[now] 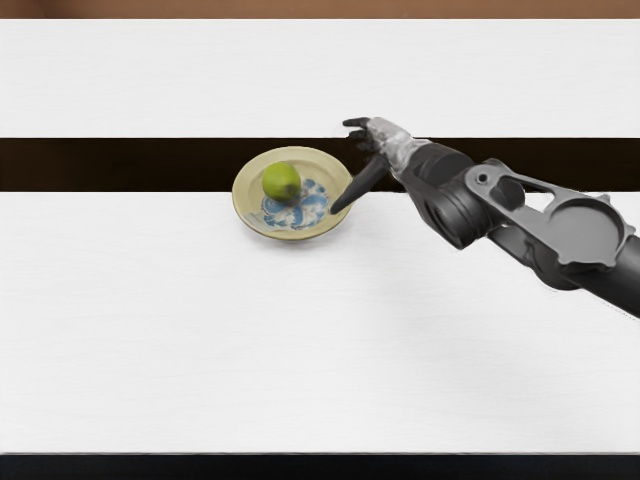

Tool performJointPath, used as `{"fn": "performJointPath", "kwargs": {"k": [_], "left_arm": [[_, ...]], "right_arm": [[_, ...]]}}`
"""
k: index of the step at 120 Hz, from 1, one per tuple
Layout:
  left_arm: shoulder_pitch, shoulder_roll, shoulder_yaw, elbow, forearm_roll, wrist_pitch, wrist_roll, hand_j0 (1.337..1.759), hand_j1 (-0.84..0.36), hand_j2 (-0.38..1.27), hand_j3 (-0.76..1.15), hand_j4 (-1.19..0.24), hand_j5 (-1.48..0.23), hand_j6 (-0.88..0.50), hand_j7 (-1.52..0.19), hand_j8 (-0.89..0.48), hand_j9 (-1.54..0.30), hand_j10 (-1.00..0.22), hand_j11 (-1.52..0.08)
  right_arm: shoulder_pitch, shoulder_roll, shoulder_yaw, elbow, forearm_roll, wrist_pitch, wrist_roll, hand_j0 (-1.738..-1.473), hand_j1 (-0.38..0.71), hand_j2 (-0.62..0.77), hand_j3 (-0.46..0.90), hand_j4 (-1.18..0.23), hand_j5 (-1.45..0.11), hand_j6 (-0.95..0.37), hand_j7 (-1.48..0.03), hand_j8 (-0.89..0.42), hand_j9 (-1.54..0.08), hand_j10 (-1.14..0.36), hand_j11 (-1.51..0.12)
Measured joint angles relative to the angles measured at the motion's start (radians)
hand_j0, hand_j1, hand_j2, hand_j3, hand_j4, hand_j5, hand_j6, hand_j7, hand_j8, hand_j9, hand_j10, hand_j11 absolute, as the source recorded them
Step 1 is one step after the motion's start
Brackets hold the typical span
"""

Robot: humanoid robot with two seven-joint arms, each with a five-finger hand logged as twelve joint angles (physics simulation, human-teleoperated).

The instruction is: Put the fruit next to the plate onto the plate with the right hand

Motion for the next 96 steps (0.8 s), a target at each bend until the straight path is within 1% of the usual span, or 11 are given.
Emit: {"fn": "performJointPath", "kwargs": {"k": [8,14,26,41,47,54,66,73,84,96], "left_arm": [[0.000,0.000,0.000,0.000,0.000,0.000,0.000,1.658,0.34,0.00,0.00,-0.01,-0.01,-0.01,-0.01,-0.01,-0.01,-0.01,-0.01],[0.000,0.000,0.000,0.000,0.000,0.000,0.000,1.658,0.34,0.00,0.00,-0.01,-0.01,-0.01,-0.01,-0.01,-0.01,-0.01,-0.01],[0.000,0.000,0.000,0.000,0.000,0.000,0.000,1.658,0.34,0.00,0.00,-0.01,-0.01,-0.01,-0.01,-0.01,-0.01,-0.01,-0.01],[0.000,0.000,0.000,0.000,0.000,0.000,0.000,1.658,0.34,0.00,0.00,-0.01,-0.01,-0.01,-0.01,-0.01,-0.01,-0.01,-0.01],[0.000,0.000,0.000,0.000,0.000,0.000,0.000,1.658,0.34,0.00,0.00,-0.01,-0.01,-0.01,-0.01,-0.01,-0.01,-0.01,-0.01],[0.000,0.000,0.000,0.000,0.000,0.000,0.000,1.658,0.34,0.00,0.00,-0.01,-0.01,-0.01,-0.01,-0.01,-0.01,-0.01,-0.01],[0.000,0.000,0.000,0.000,0.000,0.000,0.000,1.658,0.34,0.00,0.00,-0.01,-0.01,-0.01,-0.01,-0.01,-0.01,-0.01,-0.01],[0.000,0.000,0.000,0.000,0.000,0.000,0.000,1.658,0.34,0.00,0.00,-0.01,-0.01,-0.01,-0.01,-0.01,-0.01,-0.01,-0.01],[0.000,0.000,0.000,0.000,0.000,0.000,0.000,1.658,0.34,0.00,0.00,-0.01,-0.01,-0.01,-0.01,-0.01,-0.01,-0.01,-0.01],[0.002,0.000,0.000,0.000,0.000,0.000,0.000,1.658,0.34,0.00,0.00,-0.01,-0.01,-0.01,-0.01,-0.01,-0.01,-0.01,-0.01]], "right_arm": [[-0.001,-0.063,0.028,0.021,0.040,0.129,0.000,-1.658,-0.26,0.04,0.00,-0.09,-0.12,-0.07,-0.12,-0.07,-0.12,-0.09,-0.12],[-0.002,-0.131,0.040,0.041,0.099,0.235,0.000,-1.658,-0.28,0.03,0.00,-0.07,-0.09,-0.06,-0.09,-0.06,-0.09,-0.07,-0.09],[-0.003,-0.299,0.052,0.066,0.258,0.468,0.000,-1.658,-0.31,0.02,0.00,-0.04,-0.06,-0.04,-0.06,-0.03,-0.06,-0.04,-0.06],[-0.009,-0.517,0.056,0.073,0.427,0.736,0.000,-1.658,-0.33,0.01,0.00,-0.02,-0.03,-0.02,-0.03,-0.02,-0.03,-0.02,-0.03],[-0.019,-0.597,0.056,0.072,0.475,0.817,0.000,-1.658,-0.33,0.01,0.00,-0.02,-0.02,-0.02,-0.02,-0.02,-0.02,-0.02,-0.02],[-0.029,-0.670,0.056,0.070,0.519,0.873,0.000,-1.658,-0.34,0.01,0.00,-0.01,-0.02,-0.01,-0.02,-0.01,-0.02,-0.01,-0.02],[-0.038,-0.758,0.056,0.064,0.563,0.920,0.000,-1.658,-0.34,0.00,0.00,-0.01,-0.01,-0.01,-0.01,-0.01,-0.01,-0.01,-0.01],[-0.043,-0.799,0.053,0.045,0.587,0.932,0.000,-1.658,-0.34,0.00,0.00,-0.01,-0.01,-0.01,-0.01,-0.01,-0.01,-0.01,-0.01],[-0.050,-0.825,0.048,0.023,0.606,0.942,0.000,-1.658,-0.35,0.00,0.00,-0.01,-0.01,-0.01,-0.01,-0.01,-0.01,-0.01,-0.01],[-0.053,-0.832,0.046,0.013,0.614,0.947,0.000,-1.658,-0.35,0.00,0.00,0.00,0.00,-0.01,0.00,0.00,0.00,0.00,0.00]]}}
